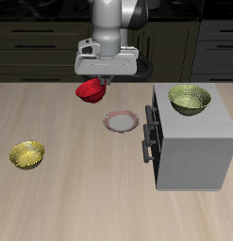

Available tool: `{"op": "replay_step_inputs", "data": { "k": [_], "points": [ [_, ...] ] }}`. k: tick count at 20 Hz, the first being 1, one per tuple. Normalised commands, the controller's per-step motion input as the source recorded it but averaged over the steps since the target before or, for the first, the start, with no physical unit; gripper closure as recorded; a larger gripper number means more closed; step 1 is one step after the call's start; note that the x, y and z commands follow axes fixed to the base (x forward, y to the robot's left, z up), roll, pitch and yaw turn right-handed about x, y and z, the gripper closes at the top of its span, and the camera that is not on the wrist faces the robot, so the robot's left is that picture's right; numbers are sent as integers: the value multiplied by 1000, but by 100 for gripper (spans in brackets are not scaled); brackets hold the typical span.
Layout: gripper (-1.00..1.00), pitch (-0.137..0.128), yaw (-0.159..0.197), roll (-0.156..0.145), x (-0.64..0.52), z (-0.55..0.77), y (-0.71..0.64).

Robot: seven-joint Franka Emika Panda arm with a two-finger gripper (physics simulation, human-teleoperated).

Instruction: Place the red bowl on the plate

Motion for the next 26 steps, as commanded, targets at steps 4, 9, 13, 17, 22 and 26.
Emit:
{"op": "replay_step_inputs", "data": {
  "k": [4, 9, 13, 17, 22, 26],
  "points": [
    [100, -13, -31, -3, -287, -51, 68],
    [100, 2, -20, -3, -238, -94, 21],
    [100, -5, -16, -21, -23, 18, -3],
    [100, -2, 36, 19, 122, -39, 142],
    [100, -15, -8, 16, 130, 63, 158],
    [100, 29, -22, 18, 120, -121, 166]
  ]
}}
